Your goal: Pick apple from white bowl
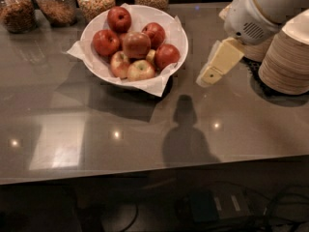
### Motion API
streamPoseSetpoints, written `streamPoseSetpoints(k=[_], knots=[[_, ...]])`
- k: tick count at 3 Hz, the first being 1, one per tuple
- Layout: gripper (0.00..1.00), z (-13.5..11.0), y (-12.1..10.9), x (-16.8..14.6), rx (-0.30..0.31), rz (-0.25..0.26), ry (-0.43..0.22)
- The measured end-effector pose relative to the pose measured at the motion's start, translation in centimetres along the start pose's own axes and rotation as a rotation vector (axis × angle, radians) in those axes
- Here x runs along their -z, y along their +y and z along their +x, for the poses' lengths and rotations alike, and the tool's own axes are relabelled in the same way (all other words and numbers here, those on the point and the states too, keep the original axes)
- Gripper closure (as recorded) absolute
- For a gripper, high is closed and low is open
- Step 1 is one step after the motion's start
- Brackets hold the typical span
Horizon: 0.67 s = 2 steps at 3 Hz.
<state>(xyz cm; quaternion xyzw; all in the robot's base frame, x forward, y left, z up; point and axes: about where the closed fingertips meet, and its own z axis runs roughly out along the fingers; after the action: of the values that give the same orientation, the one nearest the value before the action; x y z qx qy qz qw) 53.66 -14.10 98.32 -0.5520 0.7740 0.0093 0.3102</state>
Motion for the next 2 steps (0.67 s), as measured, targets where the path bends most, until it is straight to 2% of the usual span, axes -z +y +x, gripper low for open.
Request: streamPoseSetpoints(k=[2], knots=[[0.0, -5.6, -3.1, -5.1, -0.038, 0.015, -0.134]])
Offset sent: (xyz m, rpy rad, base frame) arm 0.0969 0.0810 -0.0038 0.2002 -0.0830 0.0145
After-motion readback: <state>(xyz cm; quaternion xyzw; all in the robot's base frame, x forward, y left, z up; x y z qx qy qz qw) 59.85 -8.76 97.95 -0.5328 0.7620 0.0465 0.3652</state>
